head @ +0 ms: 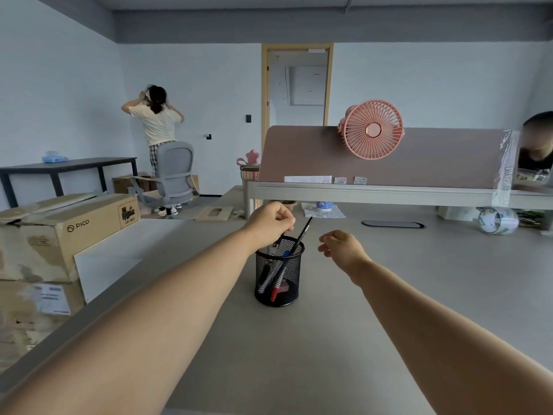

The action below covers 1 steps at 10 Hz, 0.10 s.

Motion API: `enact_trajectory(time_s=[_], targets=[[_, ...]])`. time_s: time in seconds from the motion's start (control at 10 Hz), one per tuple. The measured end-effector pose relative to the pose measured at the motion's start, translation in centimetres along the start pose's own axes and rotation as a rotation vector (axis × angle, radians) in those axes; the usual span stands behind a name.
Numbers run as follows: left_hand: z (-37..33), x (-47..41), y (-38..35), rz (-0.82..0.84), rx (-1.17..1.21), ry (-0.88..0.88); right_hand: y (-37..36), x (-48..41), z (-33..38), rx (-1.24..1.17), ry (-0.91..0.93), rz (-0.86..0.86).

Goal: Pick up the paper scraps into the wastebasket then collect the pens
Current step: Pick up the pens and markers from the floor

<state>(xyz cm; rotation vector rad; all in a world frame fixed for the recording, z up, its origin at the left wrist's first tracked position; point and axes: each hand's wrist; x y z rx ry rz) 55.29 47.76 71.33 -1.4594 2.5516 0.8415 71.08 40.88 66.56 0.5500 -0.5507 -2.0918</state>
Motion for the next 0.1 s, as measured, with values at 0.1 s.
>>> enact_trajectory(time_s=[0.1], targets=[[0.01,0.50,0.54,-0.016,-0.210,-0.032,-0.02,0.47,-0.63,0.217,0.029,0.019]])
Point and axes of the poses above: each hand's wrist, its own x-axis away from the middle knuckle, its own y-axis out of the back of the hand, z = x × y, and after that the axes turned 13 degrees about x, right-handed
